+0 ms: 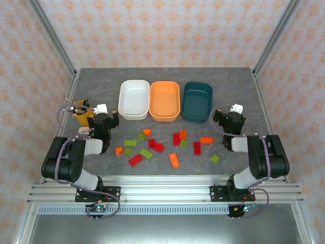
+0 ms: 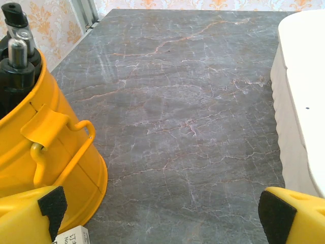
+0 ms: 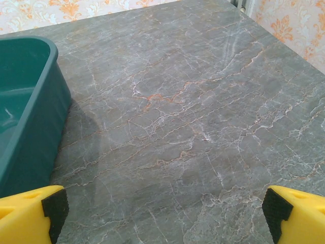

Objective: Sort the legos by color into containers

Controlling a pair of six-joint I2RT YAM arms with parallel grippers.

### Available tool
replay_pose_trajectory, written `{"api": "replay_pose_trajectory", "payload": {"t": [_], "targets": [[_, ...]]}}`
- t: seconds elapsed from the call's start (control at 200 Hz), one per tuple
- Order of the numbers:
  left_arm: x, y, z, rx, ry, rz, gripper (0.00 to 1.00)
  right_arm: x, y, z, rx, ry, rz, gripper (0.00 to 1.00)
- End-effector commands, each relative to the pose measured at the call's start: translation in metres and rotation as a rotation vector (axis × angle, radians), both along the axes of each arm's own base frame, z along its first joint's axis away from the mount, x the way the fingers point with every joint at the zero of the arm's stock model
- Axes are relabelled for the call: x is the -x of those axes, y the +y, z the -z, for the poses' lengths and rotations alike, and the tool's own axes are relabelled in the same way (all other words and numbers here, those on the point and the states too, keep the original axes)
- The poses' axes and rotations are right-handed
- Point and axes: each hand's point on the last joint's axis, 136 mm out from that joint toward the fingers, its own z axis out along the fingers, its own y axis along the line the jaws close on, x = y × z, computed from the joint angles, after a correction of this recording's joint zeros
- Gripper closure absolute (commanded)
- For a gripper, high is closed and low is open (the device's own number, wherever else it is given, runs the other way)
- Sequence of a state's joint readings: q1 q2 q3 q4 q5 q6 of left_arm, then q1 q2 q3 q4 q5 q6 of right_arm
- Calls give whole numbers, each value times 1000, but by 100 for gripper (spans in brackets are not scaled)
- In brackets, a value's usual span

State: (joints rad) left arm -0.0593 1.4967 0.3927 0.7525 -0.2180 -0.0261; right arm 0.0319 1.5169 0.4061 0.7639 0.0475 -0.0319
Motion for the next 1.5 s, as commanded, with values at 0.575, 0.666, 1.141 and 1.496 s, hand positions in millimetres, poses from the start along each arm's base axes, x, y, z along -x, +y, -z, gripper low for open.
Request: {"api": "replay_pose_trajectory", "payload": {"t": [0.575, 0.666, 1.141, 1.496], "targets": [[-5, 3, -14, -7, -52, -25, 0, -4, 0, -6, 7, -16, -8, 1], [-9, -1, -22, -8, -14, 0, 0, -5, -5, -12, 7, -8, 23, 1], [15, -25, -148, -38, -158, -30, 0, 23, -9, -178, 84, -209, 76, 1], [52, -62, -242, 408, -118, -96, 0, 95, -7, -254, -303, 23, 277, 1]]}}
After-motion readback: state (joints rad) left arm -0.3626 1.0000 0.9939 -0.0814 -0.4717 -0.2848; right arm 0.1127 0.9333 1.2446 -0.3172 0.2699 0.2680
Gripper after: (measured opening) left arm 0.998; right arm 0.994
